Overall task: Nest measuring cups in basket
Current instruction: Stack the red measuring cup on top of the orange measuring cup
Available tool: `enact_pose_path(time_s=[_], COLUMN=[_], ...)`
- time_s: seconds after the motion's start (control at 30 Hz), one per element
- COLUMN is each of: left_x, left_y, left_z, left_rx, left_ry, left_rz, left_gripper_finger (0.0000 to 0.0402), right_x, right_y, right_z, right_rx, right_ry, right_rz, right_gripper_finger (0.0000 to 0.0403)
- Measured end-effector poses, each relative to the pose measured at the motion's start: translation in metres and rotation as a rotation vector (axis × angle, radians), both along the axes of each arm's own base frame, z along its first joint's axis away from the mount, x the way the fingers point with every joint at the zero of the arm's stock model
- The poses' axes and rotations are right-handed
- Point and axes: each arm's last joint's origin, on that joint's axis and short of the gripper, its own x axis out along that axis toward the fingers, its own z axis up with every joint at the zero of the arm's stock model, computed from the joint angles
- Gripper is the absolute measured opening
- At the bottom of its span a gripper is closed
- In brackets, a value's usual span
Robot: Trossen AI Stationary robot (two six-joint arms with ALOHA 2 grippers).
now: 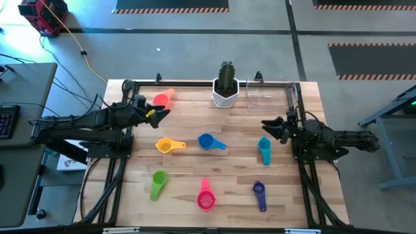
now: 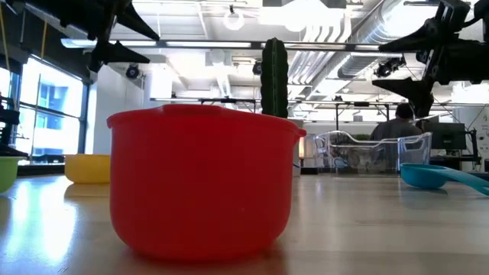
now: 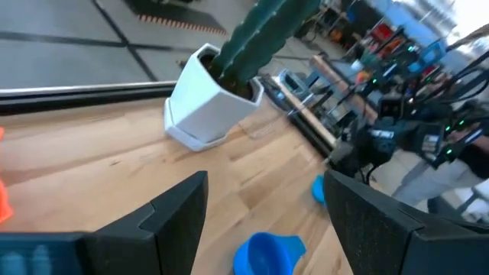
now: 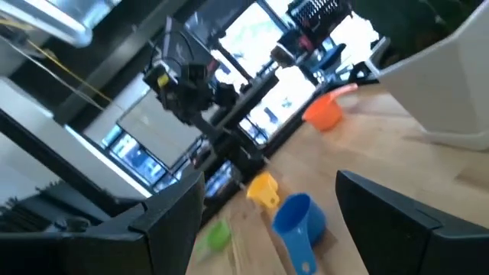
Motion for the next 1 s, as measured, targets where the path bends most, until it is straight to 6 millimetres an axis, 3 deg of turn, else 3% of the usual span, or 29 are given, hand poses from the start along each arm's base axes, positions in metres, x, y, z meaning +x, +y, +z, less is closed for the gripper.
enact_pose_path(time_s=[0.27,0.6,0.8,1.0], left_x=[-0.007,-0.01,-0.012,-0.013], left_y=[-0.001,-0.001,-0.001,-0.001], left_z=[0.014,0.01,0.005,0.004], left_rx=[-0.059,-0.093,-0.097,-0.096], left_ry=[0.033,0.073,0.135,0.149], left_rz=[0.017,0.029,0.036,0.044], left_gripper_finger=[0.025,0.025,0.025,0.025], right_x=[-0.004,-0.021,-0.011,0.025], right_y=[0.001,0.001,0.001,0.0], right_z=[0.021,0.084,0.12,0.141], right_rx=[-0.008,-0.08,-0.077,0.031], right_ry=[-0.163,-0.284,-0.145,0.079], right_rz=[0.036,0.013,0.027,0.032], right_gripper_finger=[0.0287,0.0287,0.0287,0.0287])
